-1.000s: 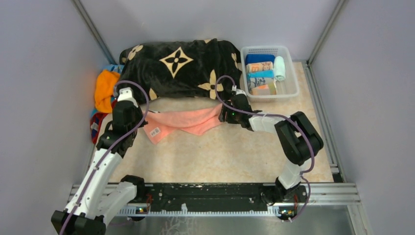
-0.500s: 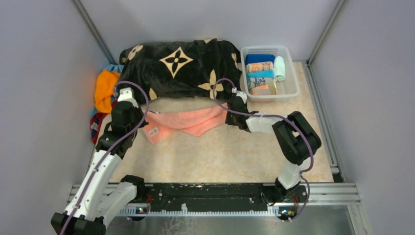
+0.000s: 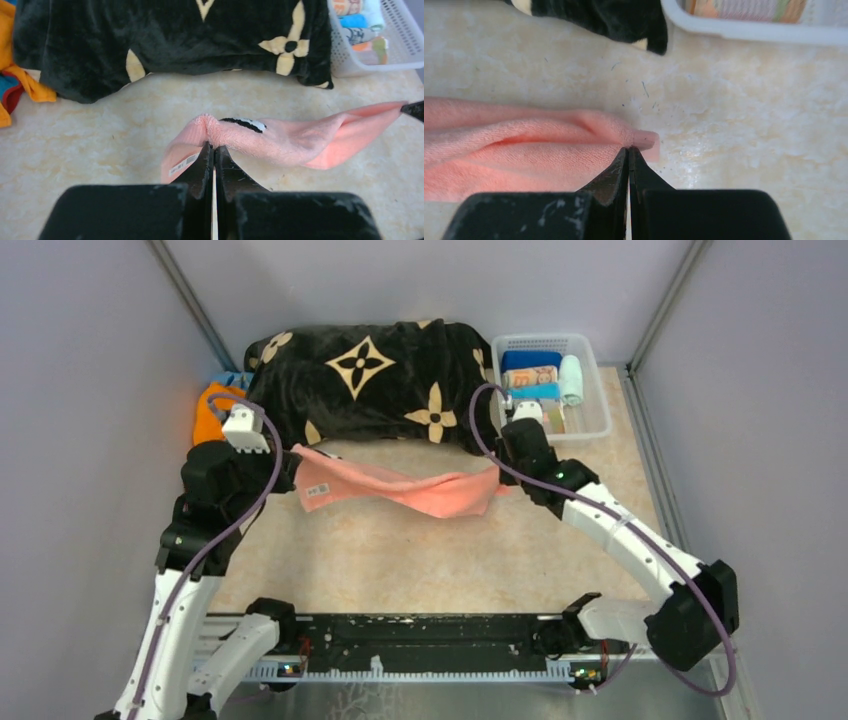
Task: Roll the towels
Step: Flatten out the towel at the center of the board.
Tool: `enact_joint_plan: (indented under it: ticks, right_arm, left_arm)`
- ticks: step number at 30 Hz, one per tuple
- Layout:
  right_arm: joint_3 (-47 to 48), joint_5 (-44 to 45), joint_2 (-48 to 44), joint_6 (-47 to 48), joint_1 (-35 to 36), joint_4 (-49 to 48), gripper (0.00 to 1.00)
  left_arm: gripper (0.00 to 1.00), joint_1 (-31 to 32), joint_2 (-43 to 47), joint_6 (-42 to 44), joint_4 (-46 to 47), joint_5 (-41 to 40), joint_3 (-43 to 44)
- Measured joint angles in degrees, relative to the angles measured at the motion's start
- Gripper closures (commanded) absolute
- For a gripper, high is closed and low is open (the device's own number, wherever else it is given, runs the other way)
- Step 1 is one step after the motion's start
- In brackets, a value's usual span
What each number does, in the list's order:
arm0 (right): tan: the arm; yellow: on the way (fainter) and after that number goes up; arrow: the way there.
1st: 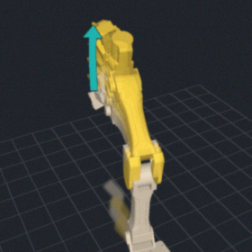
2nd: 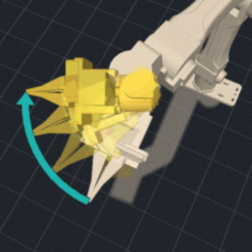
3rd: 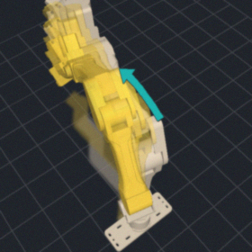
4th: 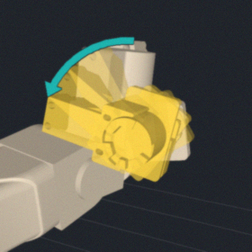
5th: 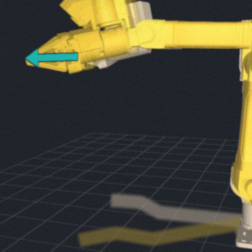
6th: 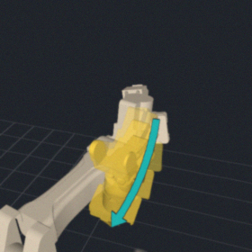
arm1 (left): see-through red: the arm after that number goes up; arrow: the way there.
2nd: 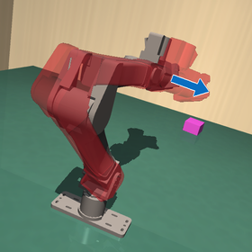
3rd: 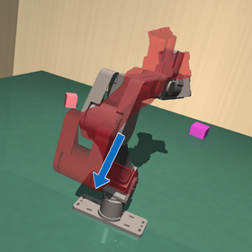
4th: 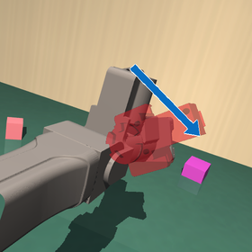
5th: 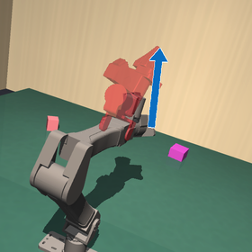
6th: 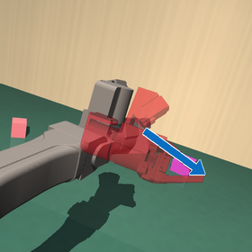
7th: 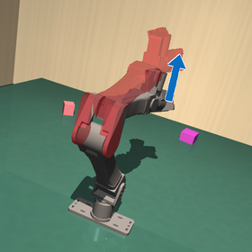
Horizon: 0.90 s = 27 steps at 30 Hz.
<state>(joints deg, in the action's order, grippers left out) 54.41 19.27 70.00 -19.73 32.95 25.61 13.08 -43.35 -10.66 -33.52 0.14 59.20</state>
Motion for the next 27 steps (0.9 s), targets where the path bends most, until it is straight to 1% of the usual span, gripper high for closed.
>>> enact_joint_plan:
  ticks: [3,5,6,7,8,9,11,14,16,20,23,27]
  right_arm:
    - [7.8,0.59,-1.42,2.89,0.0,7.04,1.0]
    - [12.92,0.61,-0.48,4.94,-0.02,9.09,1.0]
    - [14.36,0.57,0.48,5.62,-0.02,9.38,0.98]
    - [15.98,0.59,2.51,6.36,-0.02,9.55,0.95]
    - [16.94,0.59,4.24,6.78,-0.07,9.27,0.85]
    - [17.84,0.66,6.86,7.3,-0.09,8.5,0.79]
    - [18.36,0.68,12.68,7.96,-0.11,6.47,0.74]
    - [18.36,0.11,20.63,8.57,-0.13,5.6,0.64]
    - [18.18,-0.98,23.3,8.85,-0.13,5.7,0.61]
    - [16.0,-1.66,21.46,8.68,-0.13,3.52,0.59]
    - [10.84,-3.21,18.4,7.56,-0.2,2.34,0.58]
    - [1.4,-5.92,13.86,4.42,-0.17,2.58,0.56]
  left_arm:
    - [0.98,0.0,1.4,0.5,-1.18,2.78,1.07]
    - [0.98,0.0,1.95,0.48,-1.05,4.48,0.2]
    - [0.99,0.0,1.97,0.39,-0.55,5.38,-0.98]
    - [0.99,0.0,1.79,0.2,0.04,5.97,-2.29]
    - [1.0,0.0,1.29,0.0,0.46,6.56,-3.89]
    - [1.0,0.0,0.44,-0.28,1.11,7.02,-5.75]
    - [1.0,0.0,-2.43,-1.07,2.1,7.13,-8.72]
    - [1.0,0.0,-9.4,-1.97,2.73,6.12,-11.3]
    - [1.0,0.0,-13.6,-2.38,2.73,4.5,-11.56]
    - [1.0,-0.02,-16.94,-2.64,3.8,1.81,-11.56]
    - [1.0,-0.11,-17.11,-2.71,4.94,0.79,-11.56]
    - [1.0,-0.2,-16.83,-2.8,5.95,-0.11,-11.91]
